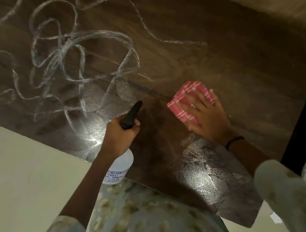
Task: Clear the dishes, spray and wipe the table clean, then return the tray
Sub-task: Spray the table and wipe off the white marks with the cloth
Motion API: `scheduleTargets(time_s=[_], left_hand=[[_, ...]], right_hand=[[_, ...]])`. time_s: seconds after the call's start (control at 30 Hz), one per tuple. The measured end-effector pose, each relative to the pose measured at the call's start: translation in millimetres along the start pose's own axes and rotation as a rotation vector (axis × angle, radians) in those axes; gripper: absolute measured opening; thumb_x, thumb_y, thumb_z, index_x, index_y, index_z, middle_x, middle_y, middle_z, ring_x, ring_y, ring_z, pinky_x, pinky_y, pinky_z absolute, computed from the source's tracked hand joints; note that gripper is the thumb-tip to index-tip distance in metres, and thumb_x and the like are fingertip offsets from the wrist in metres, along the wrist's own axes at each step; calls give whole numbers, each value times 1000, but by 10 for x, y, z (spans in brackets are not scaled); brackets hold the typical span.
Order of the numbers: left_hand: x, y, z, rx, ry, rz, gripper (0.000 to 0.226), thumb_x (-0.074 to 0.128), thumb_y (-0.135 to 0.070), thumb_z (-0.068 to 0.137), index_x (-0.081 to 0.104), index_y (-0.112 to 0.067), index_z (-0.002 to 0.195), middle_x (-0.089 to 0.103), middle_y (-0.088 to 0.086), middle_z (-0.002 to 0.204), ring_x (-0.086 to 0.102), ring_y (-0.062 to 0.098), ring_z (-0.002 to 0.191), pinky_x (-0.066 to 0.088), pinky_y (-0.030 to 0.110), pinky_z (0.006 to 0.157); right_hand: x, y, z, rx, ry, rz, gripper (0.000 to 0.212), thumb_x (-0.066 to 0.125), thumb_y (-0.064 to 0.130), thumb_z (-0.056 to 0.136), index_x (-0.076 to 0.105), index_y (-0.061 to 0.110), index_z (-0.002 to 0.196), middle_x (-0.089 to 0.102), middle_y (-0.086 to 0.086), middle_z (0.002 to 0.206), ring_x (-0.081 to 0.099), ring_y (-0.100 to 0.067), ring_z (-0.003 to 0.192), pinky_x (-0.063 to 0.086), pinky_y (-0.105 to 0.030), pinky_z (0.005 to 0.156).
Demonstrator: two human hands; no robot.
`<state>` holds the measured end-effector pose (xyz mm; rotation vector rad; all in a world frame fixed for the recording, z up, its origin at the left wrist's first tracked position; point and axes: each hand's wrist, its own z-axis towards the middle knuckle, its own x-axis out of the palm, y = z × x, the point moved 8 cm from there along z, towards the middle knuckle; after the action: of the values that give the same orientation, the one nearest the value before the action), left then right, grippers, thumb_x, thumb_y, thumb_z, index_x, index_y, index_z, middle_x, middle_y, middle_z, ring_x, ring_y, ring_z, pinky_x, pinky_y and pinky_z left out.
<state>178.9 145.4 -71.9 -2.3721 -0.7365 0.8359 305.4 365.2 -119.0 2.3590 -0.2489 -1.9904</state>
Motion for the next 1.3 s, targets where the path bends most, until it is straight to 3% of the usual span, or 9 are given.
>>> scheduleTargets(time_s=[0.2, 0.3, 0.43, 0.6, 0.77, 0.87, 1.0, 1.17, 1.3], left_hand=[[-219, 23, 90, -21, -62, -44, 11, 68, -14, 79, 69, -10, 89, 66, 26, 83, 53, 25, 58, 41, 33, 54], [-250, -24, 133, -19, -63, -9, 20, 69, -22, 74, 69, -9, 89, 67, 25, 83, 49, 24, 51, 42, 35, 55], [-247, -134, 162, -33, -45, -54, 14, 65, -28, 59, 64, -19, 69, 59, 13, 61, 44, 23, 47, 39, 37, 56], [-150, -270, 301, -3, 32, -17, 11, 67, -14, 80, 68, -6, 87, 61, 31, 76, 45, 18, 46, 38, 33, 53], [103, -535, 493, 60, 114, 58, 13, 65, -14, 83, 67, -4, 89, 59, 22, 70, 46, 18, 44, 40, 34, 52], [270, -722, 618, 80, 150, 78, 14, 66, -19, 82, 69, -8, 89, 62, 18, 71, 49, 17, 47, 40, 31, 55], [494, -997, 723, 135, 192, 149, 7, 64, -20, 81, 66, -14, 78, 64, 11, 69, 54, 19, 57, 42, 30, 61], [652, -1272, 806, 166, 195, 177, 25, 62, -15, 81, 50, -22, 60, 48, -2, 53, 47, 15, 51, 37, 28, 58], [682, -1392, 853, 175, 227, 124, 11, 63, -16, 82, 60, -13, 71, 55, 5, 59, 50, 19, 55, 40, 33, 59]], right_hand=[[-134, 129, 754, 310, -81, 127, 60, 36, 51, 94, 30, 27, 148, 24, -3, 157, 16, -27, 146, 8, -63, 114], [-103, 735, 919, 200, -103, 179, 59, 43, 48, 92, 35, 26, 146, 30, -4, 155, 19, -29, 145, 9, -63, 113], [24, 1304, 567, -33, -46, 191, 60, 46, 47, 89, 37, 28, 145, 32, -2, 154, 17, -27, 146, 7, -58, 116], [50, 754, 228, -80, -29, 112, 60, 46, 54, 88, 39, 32, 143, 35, 1, 152, 25, -23, 144, 12, -56, 116], [-113, -108, 504, 379, -76, 80, 61, 40, 55, 91, 33, 30, 146, 31, -1, 155, 21, -24, 145, 9, -55, 116], [-164, -227, 580, 512, -86, 86, 62, 37, 55, 92, 28, 31, 148, 25, 0, 157, 16, -23, 146, 9, -54, 116], [-164, -242, 507, 586, -91, 123, 64, 32, 56, 90, 27, 32, 149, 27, -2, 156, 17, -25, 146, 10, -55, 116], [-157, -245, 508, 584, -90, 147, 63, 32, 56, 91, 27, 31, 148, 29, -3, 156, 19, -24, 145, 10, -55, 116], [-130, -260, 496, 586, -98, 136, 62, 34, 56, 92, 28, 30, 148, 30, -3, 155, 20, -24, 145, 12, -56, 115]])
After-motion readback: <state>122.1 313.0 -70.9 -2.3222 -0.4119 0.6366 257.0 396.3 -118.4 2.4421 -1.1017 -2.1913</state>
